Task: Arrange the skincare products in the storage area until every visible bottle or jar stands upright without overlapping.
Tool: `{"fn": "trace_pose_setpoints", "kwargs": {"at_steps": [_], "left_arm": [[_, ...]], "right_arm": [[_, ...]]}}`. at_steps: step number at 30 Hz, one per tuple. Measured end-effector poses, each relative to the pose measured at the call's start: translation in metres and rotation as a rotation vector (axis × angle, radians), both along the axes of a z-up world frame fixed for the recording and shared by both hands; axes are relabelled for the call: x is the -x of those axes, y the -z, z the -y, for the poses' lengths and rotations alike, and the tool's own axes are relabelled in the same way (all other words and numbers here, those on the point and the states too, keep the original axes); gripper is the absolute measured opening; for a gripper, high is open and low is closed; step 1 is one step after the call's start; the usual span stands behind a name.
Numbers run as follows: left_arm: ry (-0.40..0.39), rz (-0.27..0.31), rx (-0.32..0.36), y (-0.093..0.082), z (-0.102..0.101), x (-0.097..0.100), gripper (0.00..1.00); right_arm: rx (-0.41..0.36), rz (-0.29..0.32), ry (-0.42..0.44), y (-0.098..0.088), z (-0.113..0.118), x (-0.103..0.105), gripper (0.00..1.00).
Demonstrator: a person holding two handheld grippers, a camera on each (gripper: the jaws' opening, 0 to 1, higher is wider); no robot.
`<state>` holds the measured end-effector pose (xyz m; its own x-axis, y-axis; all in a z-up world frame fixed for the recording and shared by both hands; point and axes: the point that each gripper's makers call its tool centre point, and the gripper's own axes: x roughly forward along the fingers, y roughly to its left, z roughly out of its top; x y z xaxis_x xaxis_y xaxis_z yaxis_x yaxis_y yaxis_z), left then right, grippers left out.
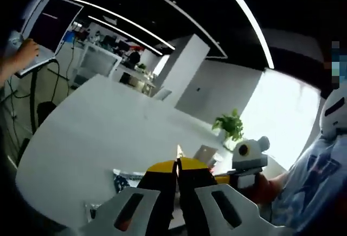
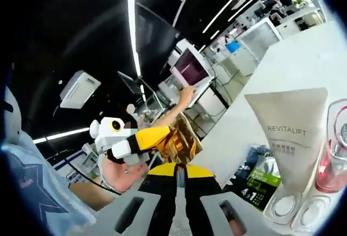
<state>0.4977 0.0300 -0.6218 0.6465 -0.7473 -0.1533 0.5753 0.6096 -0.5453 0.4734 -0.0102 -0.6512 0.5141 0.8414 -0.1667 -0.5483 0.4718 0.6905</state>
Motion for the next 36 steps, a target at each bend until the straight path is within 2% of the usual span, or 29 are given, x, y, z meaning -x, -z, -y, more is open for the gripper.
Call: {"fn": "trace_pose_setpoints", "kwargs": {"at_steps": [1,4,6,12,14,17,20,25,29,31,32,33,35,36], "left_arm": [[0.012,-0.016,0.002,0.001,0.001,0.002,0.00],[0.064,0.005,-0.024,0.003,0.011,0.007,0.00],[0.081,0.002,-0.058,0.007,0.015,0.009,0.00],[0.064,0.017,-0.168,0.019,0.012,0.004,0.00],[0.059,0.013,-0.167,0.018,0.010,0.003,0.00],[0.055,-0.027,-0.118,0.015,0.006,0.001,0.00],[0.040,-0.033,-0.102,0.013,-0.002,-0.003,0.00],[0.013,-0.047,-0.105,0.018,-0.018,-0.017,0.00],[-0.018,-0.124,-0.099,0.036,-0.032,-0.035,0.00],[-0.004,-0.180,-0.124,0.052,-0.037,-0.041,0.00],[0.008,-0.191,-0.135,0.058,-0.037,-0.044,0.00],[0.051,-0.236,-0.132,0.068,-0.035,-0.043,0.00],[0.080,-0.330,-0.138,0.086,-0.036,-0.045,0.00],[0.080,-0.332,-0.128,0.089,-0.037,-0.049,0.00]], "right_arm": [[-0.059,-0.045,0.047,-0.007,0.015,-0.008,0.00],[-0.062,-0.033,0.067,-0.011,0.019,-0.011,0.00],[-0.053,-0.016,0.072,-0.013,0.020,-0.012,0.00],[-0.001,0.010,0.064,-0.010,0.016,-0.010,0.00],[0.012,0.014,0.060,-0.008,0.014,-0.008,0.00],[0.028,0.028,0.054,-0.007,0.013,-0.007,0.00],[0.072,0.070,0.083,-0.004,0.017,-0.011,0.00],[0.081,0.060,0.064,-0.001,0.014,-0.008,0.00],[0.090,0.053,0.052,0.002,0.011,-0.006,0.00],[0.095,0.054,0.044,0.003,0.010,-0.005,0.00],[0.097,0.055,0.042,0.003,0.009,-0.005,0.00],[0.101,0.055,0.039,0.004,0.009,-0.005,0.00],[0.110,0.054,0.026,0.006,0.007,-0.003,0.00],[0.115,0.056,0.021,0.006,0.006,-0.002,0.00]]}}
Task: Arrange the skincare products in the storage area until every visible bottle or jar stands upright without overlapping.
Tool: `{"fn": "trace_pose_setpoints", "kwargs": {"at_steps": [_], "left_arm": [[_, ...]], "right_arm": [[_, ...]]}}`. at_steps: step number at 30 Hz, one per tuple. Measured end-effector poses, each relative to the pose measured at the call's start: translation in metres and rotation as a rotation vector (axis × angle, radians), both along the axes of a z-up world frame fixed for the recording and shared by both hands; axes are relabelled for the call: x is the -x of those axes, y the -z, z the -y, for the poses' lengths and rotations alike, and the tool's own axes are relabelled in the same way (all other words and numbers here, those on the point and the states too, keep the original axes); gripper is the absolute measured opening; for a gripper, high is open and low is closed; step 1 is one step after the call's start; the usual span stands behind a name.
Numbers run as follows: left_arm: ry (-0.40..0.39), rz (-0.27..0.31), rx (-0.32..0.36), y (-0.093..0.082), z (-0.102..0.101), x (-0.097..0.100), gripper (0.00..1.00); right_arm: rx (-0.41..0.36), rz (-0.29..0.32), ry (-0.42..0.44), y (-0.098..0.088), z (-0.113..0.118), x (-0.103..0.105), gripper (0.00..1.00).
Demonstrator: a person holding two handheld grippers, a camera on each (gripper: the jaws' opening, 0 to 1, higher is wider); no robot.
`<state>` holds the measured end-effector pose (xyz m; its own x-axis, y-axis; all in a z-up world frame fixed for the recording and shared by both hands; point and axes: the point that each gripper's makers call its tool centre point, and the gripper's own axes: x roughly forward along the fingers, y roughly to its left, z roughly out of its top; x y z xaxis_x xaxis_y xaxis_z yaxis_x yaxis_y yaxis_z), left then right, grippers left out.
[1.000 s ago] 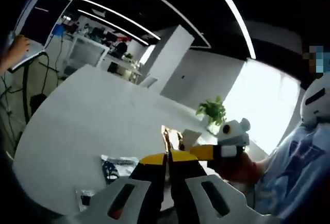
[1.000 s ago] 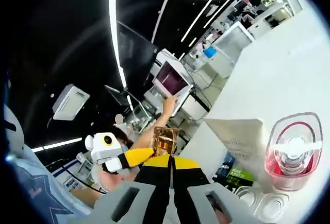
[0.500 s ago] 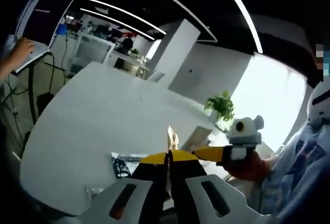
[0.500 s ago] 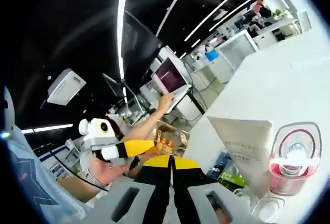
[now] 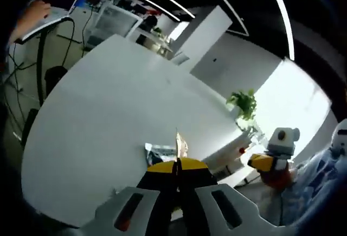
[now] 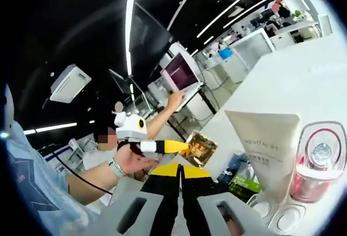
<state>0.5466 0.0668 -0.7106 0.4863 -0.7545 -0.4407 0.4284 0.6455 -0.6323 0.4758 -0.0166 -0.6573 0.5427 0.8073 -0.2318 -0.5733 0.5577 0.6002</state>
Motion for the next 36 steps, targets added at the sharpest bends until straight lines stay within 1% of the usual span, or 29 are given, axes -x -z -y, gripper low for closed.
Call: {"fn": "trace_pose_setpoints", "kwargs": {"at_steps": [1,2,4,7,9,11,14,19,21,23,25,28,30,34,36], "left_arm": [[-0.023,0.008,0.000,0.005,-0.003,-0.008,0.00],[-0.049,0.004,-0.002,0.009,-0.006,-0.013,0.00],[-0.099,-0.037,0.019,0.021,-0.010,-0.025,0.00],[-0.135,-0.077,0.048,0.036,-0.012,-0.035,0.00],[-0.143,-0.097,0.048,0.046,-0.013,-0.038,0.00],[-0.150,-0.101,0.010,0.057,-0.017,-0.038,0.00],[-0.127,-0.132,-0.041,0.071,-0.020,-0.035,0.00],[-0.126,-0.126,-0.110,0.082,-0.025,-0.038,0.00],[-0.125,-0.127,-0.118,0.083,-0.023,-0.037,0.00],[-0.115,-0.109,-0.161,0.085,-0.024,-0.036,0.00],[-0.102,-0.102,-0.197,0.088,-0.024,-0.035,0.00],[-0.101,-0.093,-0.216,0.089,-0.027,-0.038,0.00],[-0.100,-0.098,-0.224,0.091,-0.030,-0.039,0.00],[-0.100,-0.079,-0.255,0.092,-0.035,-0.041,0.01],[-0.099,-0.074,-0.259,0.092,-0.036,-0.042,0.01]], "right_arm": [[0.004,0.003,-0.003,0.000,-0.001,0.001,0.00],[0.015,0.011,-0.008,0.001,-0.002,0.002,0.00],[0.038,0.028,-0.016,0.003,-0.003,0.003,0.00],[0.060,0.036,-0.028,0.006,-0.005,0.004,0.00],[0.075,0.044,-0.034,0.007,-0.006,0.005,0.00],[0.095,0.060,-0.040,0.008,-0.006,0.006,0.00],[0.117,0.085,-0.050,0.008,-0.007,0.007,0.00],[0.130,0.091,-0.065,0.011,-0.009,0.008,0.00],[0.137,0.093,-0.066,0.012,-0.009,0.008,0.00],[0.138,0.092,-0.065,0.012,-0.008,0.008,0.00],[0.138,0.089,-0.064,0.012,-0.008,0.007,0.00],[0.134,0.087,-0.062,0.012,-0.007,0.007,0.00],[0.132,0.086,-0.061,0.012,-0.007,0.006,0.00],[0.136,0.087,-0.061,0.012,-0.007,0.006,0.00],[0.134,0.086,-0.061,0.012,-0.007,0.006,0.00]]}}
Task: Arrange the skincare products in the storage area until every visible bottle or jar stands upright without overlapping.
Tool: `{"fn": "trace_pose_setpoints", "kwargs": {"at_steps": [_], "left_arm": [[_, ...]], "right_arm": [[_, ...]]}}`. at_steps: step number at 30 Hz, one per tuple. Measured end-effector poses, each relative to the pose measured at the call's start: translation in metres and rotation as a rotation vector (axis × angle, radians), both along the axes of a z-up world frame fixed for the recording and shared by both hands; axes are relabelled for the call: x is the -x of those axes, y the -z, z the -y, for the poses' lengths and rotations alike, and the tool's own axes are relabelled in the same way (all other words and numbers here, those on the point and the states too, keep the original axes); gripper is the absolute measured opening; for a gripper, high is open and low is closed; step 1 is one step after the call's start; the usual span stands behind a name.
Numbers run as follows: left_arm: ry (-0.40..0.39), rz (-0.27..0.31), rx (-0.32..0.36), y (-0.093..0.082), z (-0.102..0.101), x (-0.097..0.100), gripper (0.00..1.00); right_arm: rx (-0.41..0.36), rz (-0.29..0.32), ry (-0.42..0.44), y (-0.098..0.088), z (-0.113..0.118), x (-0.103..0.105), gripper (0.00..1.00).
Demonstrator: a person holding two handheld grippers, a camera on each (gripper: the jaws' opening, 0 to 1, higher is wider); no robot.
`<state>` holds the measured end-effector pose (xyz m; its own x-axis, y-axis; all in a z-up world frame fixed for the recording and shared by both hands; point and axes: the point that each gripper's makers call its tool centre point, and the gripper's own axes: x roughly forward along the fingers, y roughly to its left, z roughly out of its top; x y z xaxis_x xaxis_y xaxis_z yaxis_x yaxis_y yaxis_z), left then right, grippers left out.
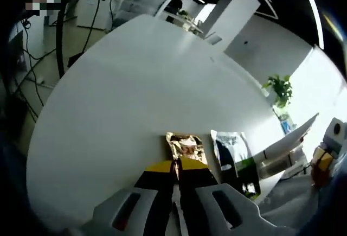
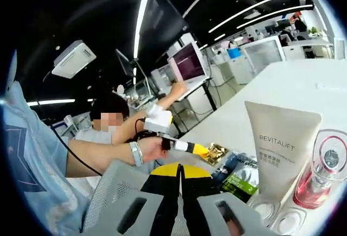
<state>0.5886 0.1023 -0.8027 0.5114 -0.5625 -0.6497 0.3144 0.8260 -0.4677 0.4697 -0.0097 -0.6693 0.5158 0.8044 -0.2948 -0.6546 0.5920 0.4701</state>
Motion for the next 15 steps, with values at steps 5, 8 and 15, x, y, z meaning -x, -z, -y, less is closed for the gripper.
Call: {"fn": "trace_pose_setpoints", "kwargs": {"at_steps": [5,8,15], "left_arm": [[0.017,-0.038,-0.008,0.0036,0.0007,0.0042,0.01],[0.014,-0.026,-0.025,0.0038,-0.0022,0.0028,0.01],[0.006,0.015,-0.060,0.0002,-0.0060,0.0000,0.10]], "right_arm": [[-0.003,-0.006,0.000,0.0002,-0.0001,0.0000,0.00],[0.001,-0.007,-0.001,0.0010,-0.0001,0.0003,0.00],[0.002,-0.009,-0.002,0.0011,-0.0003,0.0006,0.00]]}}
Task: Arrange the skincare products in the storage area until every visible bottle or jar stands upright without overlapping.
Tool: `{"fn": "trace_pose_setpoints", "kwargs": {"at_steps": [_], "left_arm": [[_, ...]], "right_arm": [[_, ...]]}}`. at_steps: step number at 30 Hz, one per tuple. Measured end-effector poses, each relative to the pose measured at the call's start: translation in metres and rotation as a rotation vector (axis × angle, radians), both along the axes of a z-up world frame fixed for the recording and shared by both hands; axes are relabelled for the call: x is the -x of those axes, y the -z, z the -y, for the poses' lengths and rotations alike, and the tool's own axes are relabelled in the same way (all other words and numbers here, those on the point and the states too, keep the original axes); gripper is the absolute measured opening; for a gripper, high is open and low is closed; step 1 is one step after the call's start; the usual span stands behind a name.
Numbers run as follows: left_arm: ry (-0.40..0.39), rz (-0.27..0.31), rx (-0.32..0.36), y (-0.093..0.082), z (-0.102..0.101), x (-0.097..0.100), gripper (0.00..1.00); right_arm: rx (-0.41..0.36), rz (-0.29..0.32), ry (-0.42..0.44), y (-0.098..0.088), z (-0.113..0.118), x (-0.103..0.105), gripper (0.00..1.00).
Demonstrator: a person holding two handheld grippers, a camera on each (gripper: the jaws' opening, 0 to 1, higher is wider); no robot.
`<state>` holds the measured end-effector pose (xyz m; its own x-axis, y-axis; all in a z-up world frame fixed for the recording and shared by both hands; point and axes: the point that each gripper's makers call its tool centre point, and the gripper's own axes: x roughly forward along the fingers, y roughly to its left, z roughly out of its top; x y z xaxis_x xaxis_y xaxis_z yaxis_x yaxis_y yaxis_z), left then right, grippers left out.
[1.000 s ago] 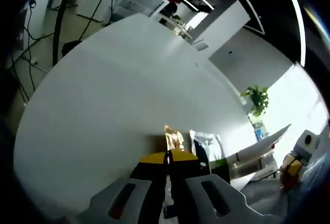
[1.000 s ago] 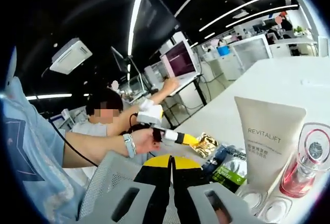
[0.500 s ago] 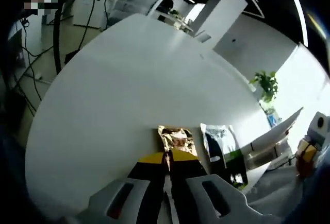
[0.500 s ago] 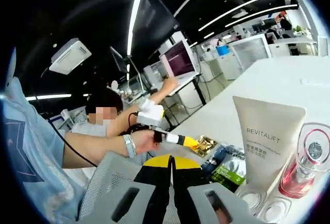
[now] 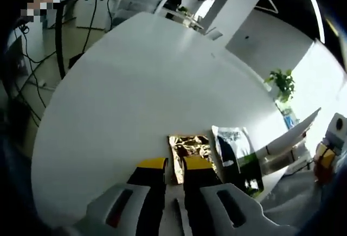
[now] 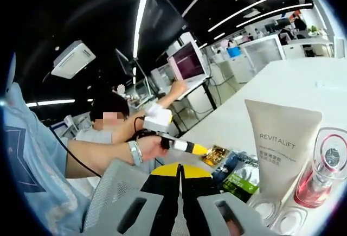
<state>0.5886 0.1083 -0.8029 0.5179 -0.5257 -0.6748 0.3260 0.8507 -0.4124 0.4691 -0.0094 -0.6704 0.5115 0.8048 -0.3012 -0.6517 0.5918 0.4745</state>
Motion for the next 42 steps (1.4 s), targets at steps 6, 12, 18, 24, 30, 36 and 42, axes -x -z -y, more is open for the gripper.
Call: {"fn": "trace_pose_setpoints", "kwargs": {"at_steps": [6,12,18,24,30,36,42], "left_arm": [[0.142,0.156,-0.090,-0.019,0.010,-0.006,0.22],[0.402,0.209,-0.274,-0.006,0.032,0.005,0.34],[0.477,0.218,-0.357,0.004,0.038,0.005,0.36],[0.463,0.231,-0.374,0.004,0.034,-0.001,0.36],[0.445,0.252,-0.385,0.003,0.033,-0.006,0.37],[0.438,0.249,-0.385,0.003,0.034,-0.007,0.37],[0.420,0.233,-0.373,0.003,0.033,-0.008,0.36]], "right_arm": [[-0.001,-0.008,-0.004,0.001,-0.001,0.001,0.00],[-0.005,-0.020,-0.005,0.002,-0.001,0.001,0.00],[0.000,-0.018,0.007,0.003,0.001,-0.001,0.00],[0.003,-0.020,0.000,0.004,0.000,0.000,0.00],[0.007,-0.027,0.006,0.005,0.001,-0.001,0.00],[0.014,-0.022,0.005,0.006,0.001,-0.001,0.00],[0.013,-0.019,0.015,0.005,0.003,-0.002,0.00]]}}
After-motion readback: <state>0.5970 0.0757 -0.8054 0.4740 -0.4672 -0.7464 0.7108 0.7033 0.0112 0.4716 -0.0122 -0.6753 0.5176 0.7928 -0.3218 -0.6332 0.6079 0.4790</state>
